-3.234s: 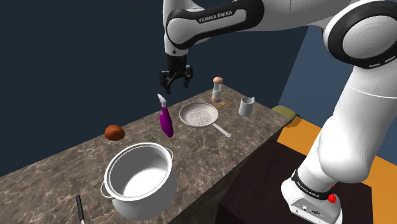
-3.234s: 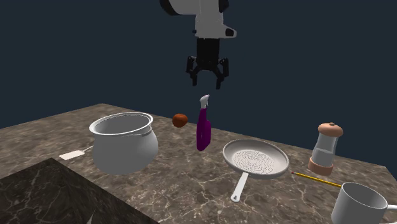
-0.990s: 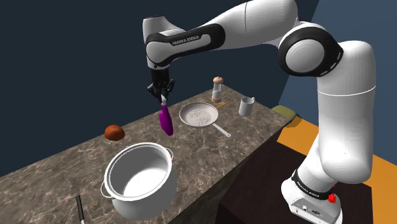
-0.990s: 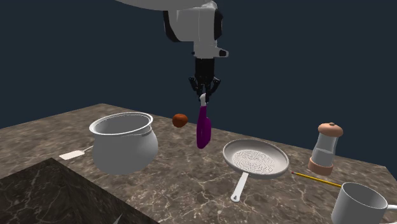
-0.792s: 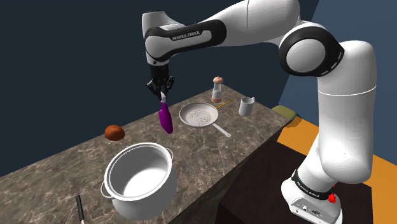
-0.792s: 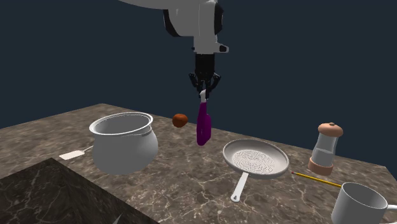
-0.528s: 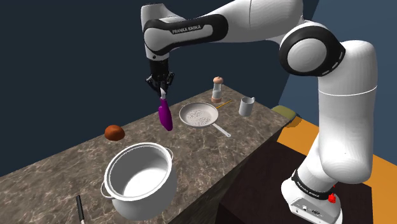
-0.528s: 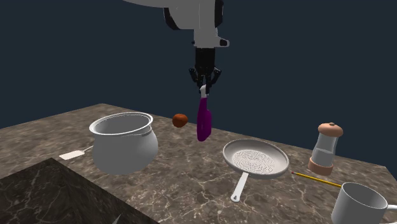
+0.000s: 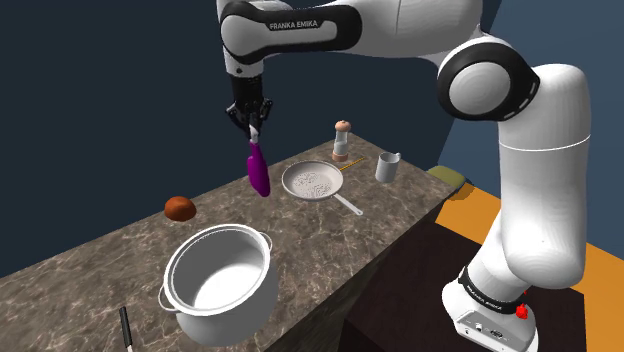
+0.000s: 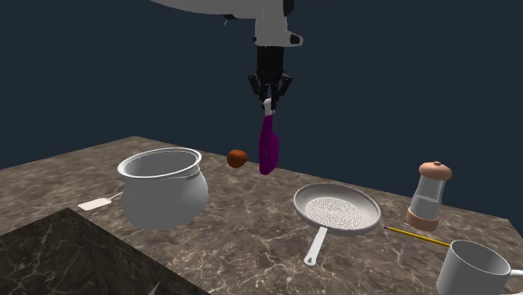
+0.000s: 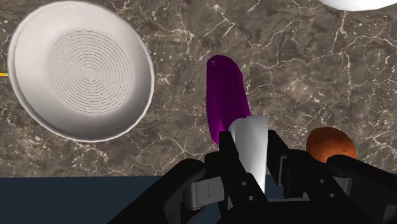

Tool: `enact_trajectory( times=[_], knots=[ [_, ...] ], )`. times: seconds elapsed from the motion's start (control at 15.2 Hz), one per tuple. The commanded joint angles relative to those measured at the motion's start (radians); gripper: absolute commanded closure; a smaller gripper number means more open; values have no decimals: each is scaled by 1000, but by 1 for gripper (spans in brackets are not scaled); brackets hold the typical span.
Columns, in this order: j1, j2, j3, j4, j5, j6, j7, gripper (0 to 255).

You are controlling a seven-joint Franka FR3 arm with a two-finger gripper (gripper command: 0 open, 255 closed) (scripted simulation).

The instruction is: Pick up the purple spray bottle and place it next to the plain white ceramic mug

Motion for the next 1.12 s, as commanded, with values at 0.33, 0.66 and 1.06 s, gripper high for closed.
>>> enact_trajectory(
  times=[0.33,0.66,1.06],
  knots=[
    [6,25,0,133,-3,-108,1,255],
    [13,62,0,260,-7,-198,2,255],
    [5,60,-2,326,-6,-266,-11,255]
  ],
)
